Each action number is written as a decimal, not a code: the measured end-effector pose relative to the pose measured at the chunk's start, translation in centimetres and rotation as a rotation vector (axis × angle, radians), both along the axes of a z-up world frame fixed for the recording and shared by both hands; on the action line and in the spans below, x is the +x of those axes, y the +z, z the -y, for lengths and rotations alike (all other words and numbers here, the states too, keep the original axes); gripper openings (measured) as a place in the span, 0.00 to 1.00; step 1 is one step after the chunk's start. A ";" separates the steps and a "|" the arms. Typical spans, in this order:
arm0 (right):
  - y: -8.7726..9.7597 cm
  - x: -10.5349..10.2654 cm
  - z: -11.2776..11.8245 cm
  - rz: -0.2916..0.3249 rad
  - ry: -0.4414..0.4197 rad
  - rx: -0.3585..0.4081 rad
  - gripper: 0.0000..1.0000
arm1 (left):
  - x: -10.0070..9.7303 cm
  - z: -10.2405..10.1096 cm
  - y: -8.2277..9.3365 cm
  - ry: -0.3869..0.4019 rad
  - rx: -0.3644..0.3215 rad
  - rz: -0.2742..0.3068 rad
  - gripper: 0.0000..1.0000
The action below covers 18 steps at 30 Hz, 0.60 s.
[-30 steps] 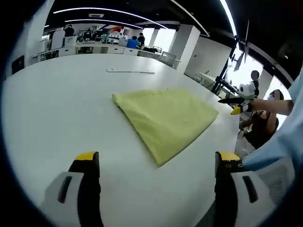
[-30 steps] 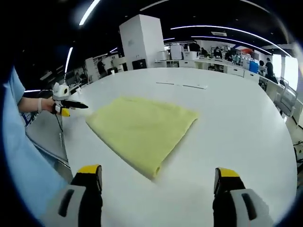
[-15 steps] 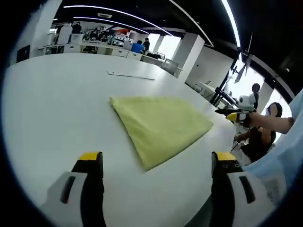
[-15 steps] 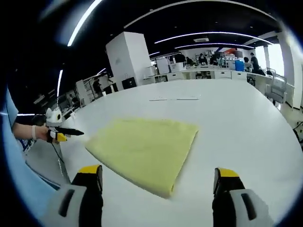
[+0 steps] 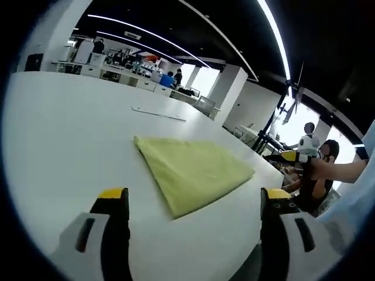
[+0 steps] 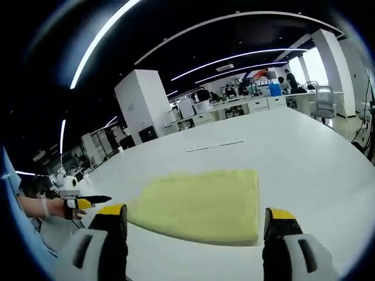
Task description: Fold the garment on the visible template until the final outline fits inside the template.
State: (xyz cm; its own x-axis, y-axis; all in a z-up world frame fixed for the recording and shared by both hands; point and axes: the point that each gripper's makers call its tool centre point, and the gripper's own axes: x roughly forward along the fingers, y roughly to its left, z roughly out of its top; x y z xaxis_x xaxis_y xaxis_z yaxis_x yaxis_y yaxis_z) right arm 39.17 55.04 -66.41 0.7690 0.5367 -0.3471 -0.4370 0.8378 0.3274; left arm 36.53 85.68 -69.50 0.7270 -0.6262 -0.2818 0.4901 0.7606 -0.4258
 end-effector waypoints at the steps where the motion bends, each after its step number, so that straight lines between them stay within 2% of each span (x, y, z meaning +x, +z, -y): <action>1: -0.2 -0.1 -0.1 -0.006 0.004 -0.006 0.98 | -0.2 -0.2 -0.1 0.007 0.001 0.002 0.88; 3: -0.6 -0.5 -0.5 -0.037 0.016 -0.030 0.97 | -0.5 -0.9 0.1 0.056 -0.028 0.018 0.87; 4: -0.3 -0.4 -0.7 -0.034 0.016 -0.039 0.97 | -0.7 -1.3 0.7 0.091 -0.062 0.047 0.87; 7: 0.7 0.3 -1.3 -0.018 0.008 -0.024 0.97 | -0.6 -1.5 1.3 0.081 -0.084 0.052 0.86; 9: 1.4 0.7 -2.1 -0.001 0.009 -0.022 0.97 | 0.2 -1.6 2.4 0.095 -0.085 0.107 0.85; 10: 1.7 0.9 -2.4 0.008 0.012 -0.024 0.97 | 0.2 -1.4 3.0 0.099 -0.111 0.129 0.84; 14: 2.8 1.1 -3.2 0.041 0.021 -0.027 0.97 | 0.0 -1.1 3.0 0.096 -0.133 0.119 0.84; 18: 2.9 0.9 -2.4 0.061 -0.004 -0.050 0.97 | -0.1 -0.6 2.9 0.071 -0.113 0.122 0.86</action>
